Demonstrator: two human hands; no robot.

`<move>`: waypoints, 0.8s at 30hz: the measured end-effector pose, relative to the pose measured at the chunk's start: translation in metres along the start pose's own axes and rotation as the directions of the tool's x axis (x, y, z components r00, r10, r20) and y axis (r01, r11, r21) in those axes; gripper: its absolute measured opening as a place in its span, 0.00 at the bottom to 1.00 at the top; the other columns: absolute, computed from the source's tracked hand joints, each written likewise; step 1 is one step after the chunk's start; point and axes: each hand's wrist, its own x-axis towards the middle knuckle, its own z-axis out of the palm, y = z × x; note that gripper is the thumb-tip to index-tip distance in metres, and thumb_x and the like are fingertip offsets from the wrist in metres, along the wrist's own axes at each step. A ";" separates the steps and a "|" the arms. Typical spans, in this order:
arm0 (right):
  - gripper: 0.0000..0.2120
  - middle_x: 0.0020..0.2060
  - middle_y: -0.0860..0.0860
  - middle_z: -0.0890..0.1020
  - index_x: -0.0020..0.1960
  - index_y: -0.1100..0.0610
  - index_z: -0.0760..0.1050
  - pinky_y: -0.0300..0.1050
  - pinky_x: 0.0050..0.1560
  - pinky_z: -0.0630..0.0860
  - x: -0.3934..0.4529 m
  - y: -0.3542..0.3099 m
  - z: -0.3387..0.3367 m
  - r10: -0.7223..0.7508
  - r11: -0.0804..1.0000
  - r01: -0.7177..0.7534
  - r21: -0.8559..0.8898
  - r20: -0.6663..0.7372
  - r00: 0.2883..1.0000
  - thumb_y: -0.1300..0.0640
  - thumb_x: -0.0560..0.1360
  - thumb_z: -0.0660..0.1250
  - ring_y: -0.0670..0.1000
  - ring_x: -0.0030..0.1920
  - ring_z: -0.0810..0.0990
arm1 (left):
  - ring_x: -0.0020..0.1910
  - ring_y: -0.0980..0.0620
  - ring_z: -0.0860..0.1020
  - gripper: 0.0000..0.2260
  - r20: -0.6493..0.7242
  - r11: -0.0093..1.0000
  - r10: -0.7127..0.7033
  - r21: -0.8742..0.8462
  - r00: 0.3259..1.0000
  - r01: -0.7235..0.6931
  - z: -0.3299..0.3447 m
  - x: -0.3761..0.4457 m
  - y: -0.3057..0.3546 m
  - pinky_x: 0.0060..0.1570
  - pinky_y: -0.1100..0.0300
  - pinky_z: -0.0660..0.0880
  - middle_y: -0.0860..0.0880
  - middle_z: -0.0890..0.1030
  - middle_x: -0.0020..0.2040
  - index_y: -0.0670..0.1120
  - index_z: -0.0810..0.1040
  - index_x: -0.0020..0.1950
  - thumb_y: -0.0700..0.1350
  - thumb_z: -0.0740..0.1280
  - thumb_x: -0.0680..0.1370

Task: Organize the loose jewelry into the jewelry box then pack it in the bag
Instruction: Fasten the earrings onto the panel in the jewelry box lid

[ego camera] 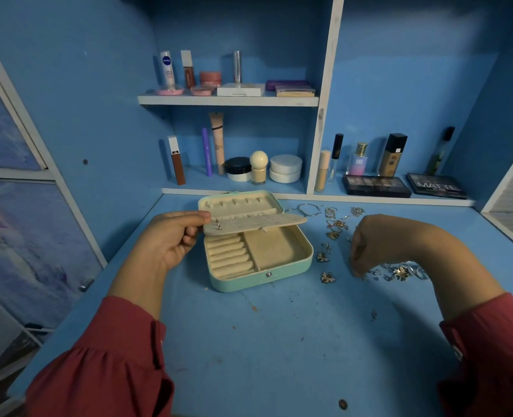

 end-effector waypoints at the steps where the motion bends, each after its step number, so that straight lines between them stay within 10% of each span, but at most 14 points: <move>1: 0.03 0.29 0.39 0.82 0.34 0.48 0.84 0.38 0.36 0.76 0.000 -0.001 0.000 0.004 1.000 -0.004 -0.015 0.000 1.000 0.52 0.63 0.77 0.43 0.34 0.80 | 0.18 0.61 0.66 0.03 0.001 1.000 0.003 -0.003 1.000 -0.003 0.000 0.000 0.000 0.18 0.72 0.61 0.50 0.79 0.26 0.36 0.79 0.47 0.32 0.67 0.74; 10: 0.08 0.36 0.48 0.82 0.41 0.53 0.81 0.38 0.33 0.72 -0.005 -0.016 0.005 0.008 0.984 -0.022 -0.180 -0.074 0.997 0.49 0.68 0.70 0.49 0.36 0.78 | 0.18 0.61 0.67 0.04 0.008 1.000 0.005 -0.024 1.000 -0.005 -0.002 0.003 -0.002 0.18 0.72 0.61 0.49 0.81 0.28 0.37 0.79 0.47 0.31 0.67 0.75; 17: 0.08 0.37 0.54 0.81 0.42 0.56 0.79 0.45 0.36 0.73 0.013 -0.062 -0.010 -0.056 0.859 0.277 0.430 -0.460 0.886 0.54 0.77 0.65 0.49 0.34 0.75 | 0.18 0.61 0.66 0.06 0.003 1.000 0.018 0.006 1.000 -0.018 -0.003 0.005 -0.003 0.18 0.71 0.62 0.48 0.80 0.30 0.38 0.80 0.46 0.30 0.67 0.74; 24: 0.13 0.42 0.58 0.81 0.52 0.65 0.80 0.42 0.35 0.68 0.061 -0.147 -0.009 -0.061 0.754 0.225 0.617 -0.276 0.959 0.55 0.77 0.66 0.51 0.38 0.74 | 0.18 0.61 0.65 0.07 0.015 1.000 0.019 -0.009 1.000 -0.019 -0.003 0.006 -0.005 0.18 0.72 0.61 0.46 0.76 0.36 0.39 0.80 0.48 0.30 0.67 0.73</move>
